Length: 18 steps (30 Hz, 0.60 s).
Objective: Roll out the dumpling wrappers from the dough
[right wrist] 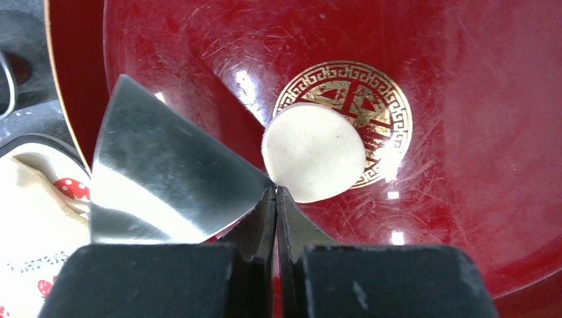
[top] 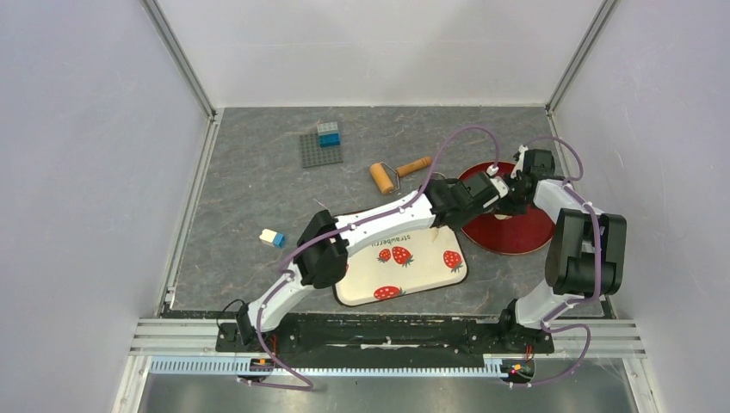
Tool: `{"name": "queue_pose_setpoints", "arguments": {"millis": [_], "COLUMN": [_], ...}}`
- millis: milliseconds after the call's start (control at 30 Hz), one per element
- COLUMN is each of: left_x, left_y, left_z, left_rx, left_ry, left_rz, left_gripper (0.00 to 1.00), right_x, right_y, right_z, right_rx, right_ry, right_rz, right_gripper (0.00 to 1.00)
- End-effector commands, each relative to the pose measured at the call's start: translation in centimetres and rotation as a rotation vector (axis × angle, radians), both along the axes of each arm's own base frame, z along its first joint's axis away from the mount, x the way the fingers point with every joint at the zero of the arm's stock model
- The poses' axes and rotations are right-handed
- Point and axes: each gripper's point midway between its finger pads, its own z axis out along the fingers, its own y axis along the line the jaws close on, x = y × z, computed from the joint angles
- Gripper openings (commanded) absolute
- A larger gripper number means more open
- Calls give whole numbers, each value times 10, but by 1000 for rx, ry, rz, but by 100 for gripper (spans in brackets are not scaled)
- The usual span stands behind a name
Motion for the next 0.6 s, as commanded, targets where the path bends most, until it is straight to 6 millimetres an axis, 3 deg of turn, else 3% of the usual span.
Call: {"name": "queue_pose_setpoints", "arguments": {"millis": [0,133,300,567], "left_x": [8,8,3,-6], "left_y": [17,37,58,107], "left_z": [72,82,87,80], "left_rx": [-38,-14,-37,-227], "left_ry": [-134,-162,-150,-64], "left_rz": [-6,17,60,178], "left_gripper": [2,2,2,2], "right_x": [12,11,2,-17], "right_y": [12,24,44,49], "right_z": [13,23,30,43], "right_rx": [63,126,230,235], "right_ry": [-40,-64,-76,-112], "right_rz": [50,82,109,117], "right_gripper": [0,9,35,72]}}
